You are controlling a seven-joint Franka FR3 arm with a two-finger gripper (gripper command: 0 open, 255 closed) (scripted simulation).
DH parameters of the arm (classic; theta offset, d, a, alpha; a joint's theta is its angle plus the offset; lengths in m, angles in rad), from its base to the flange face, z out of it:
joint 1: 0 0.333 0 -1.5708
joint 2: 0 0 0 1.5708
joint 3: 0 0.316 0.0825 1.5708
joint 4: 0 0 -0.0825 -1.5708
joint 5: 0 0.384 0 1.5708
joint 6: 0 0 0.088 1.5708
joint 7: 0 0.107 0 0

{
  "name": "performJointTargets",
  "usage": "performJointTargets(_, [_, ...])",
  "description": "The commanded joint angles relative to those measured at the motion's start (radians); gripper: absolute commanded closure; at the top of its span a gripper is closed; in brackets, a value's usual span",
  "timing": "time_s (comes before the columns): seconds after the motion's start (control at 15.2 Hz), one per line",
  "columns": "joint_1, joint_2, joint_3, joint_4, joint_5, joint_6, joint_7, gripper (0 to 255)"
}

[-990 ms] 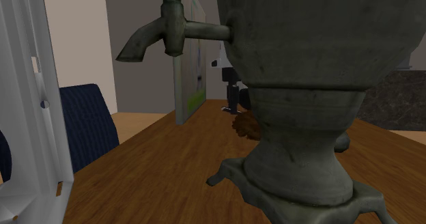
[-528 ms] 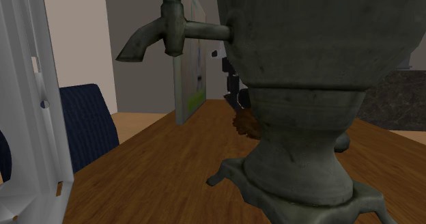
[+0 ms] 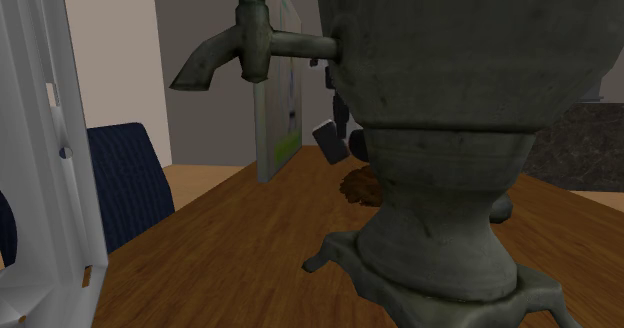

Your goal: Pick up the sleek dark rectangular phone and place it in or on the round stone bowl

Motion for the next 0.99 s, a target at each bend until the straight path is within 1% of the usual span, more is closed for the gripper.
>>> performJointTargets(0.0, [0.0,-0.008,0.001,0.018,0.003,-0.026,-0.001,255])
performJointTargets(0.79, [-0.001,-0.036,0.004,0.141,0.013,-0.176,-0.003,255])
performJointTargets(0.92, [-0.005,-0.119,0.011,0.039,0.04,-0.152,-0.004,255])
